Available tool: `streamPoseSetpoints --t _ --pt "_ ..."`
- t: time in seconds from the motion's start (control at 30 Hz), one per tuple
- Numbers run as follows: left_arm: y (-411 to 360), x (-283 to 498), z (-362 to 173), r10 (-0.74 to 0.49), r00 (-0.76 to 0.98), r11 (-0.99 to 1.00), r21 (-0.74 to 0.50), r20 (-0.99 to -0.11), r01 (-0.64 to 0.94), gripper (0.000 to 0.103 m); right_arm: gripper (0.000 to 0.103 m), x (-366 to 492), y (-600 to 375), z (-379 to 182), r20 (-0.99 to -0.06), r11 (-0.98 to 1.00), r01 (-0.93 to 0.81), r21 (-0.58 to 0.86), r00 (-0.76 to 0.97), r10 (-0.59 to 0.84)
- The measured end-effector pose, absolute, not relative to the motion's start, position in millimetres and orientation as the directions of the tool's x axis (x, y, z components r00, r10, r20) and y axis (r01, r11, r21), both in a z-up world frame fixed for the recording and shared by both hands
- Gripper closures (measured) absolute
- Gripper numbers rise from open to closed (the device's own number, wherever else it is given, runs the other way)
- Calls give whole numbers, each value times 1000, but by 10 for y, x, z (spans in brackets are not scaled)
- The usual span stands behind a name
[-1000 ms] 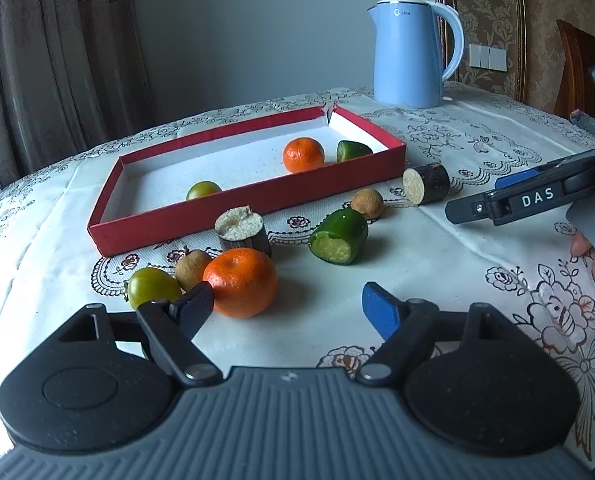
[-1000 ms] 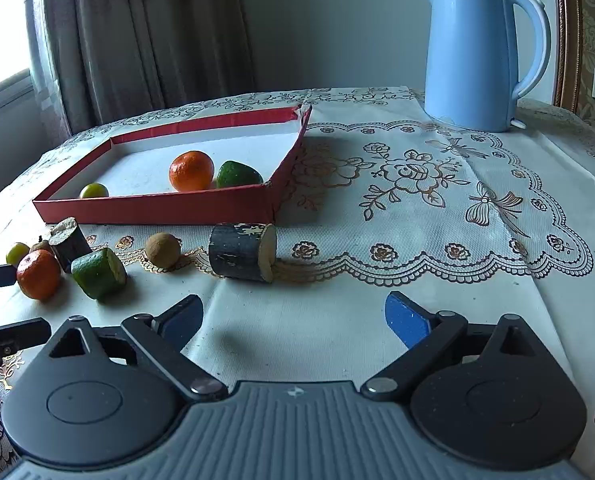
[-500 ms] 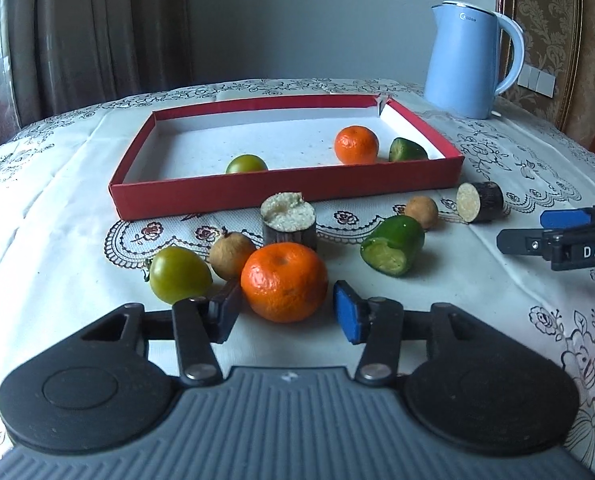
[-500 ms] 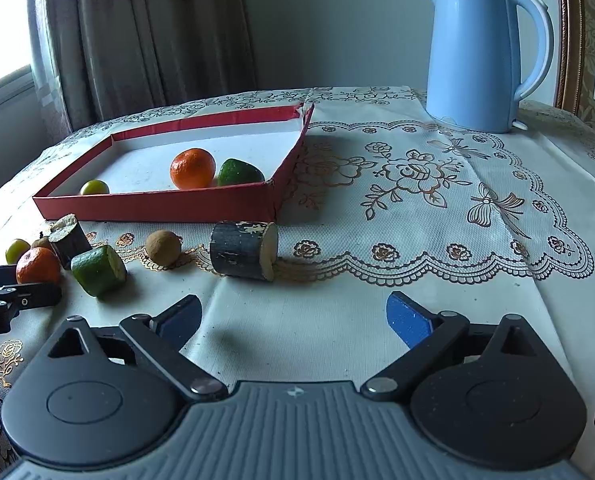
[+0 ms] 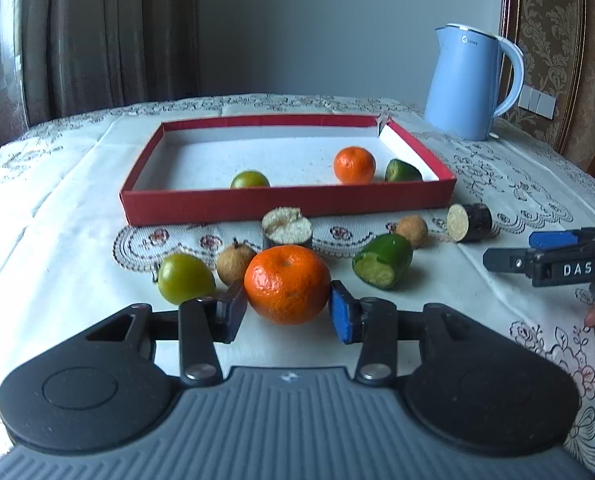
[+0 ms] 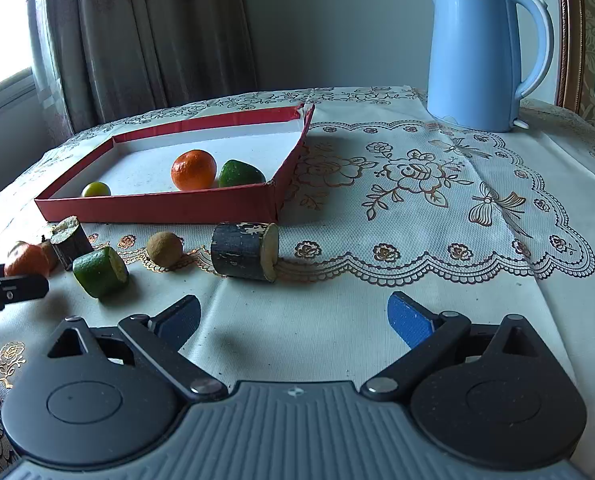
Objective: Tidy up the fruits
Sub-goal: 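Carry the tangerine with the left gripper into the box and release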
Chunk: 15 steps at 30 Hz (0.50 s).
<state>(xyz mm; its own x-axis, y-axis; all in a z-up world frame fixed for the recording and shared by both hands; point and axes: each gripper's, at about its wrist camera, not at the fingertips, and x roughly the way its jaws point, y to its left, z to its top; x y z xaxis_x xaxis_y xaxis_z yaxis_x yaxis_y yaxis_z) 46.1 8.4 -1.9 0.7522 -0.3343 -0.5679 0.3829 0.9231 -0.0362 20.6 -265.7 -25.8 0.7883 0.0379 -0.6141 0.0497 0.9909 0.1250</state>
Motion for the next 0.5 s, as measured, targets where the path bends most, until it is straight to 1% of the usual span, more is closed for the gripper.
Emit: streamPoseSetpoints --t 0.3,0.5 --pt "105 763 352 -291 823 942 3 -487 335 62 2 208 -2655 -258 -614 991 50 125 788 38" --pt "29 1219 373 -216 843 963 33 -493 266 62 2 207 -2660 -252 -612 990 49 131 789 42"
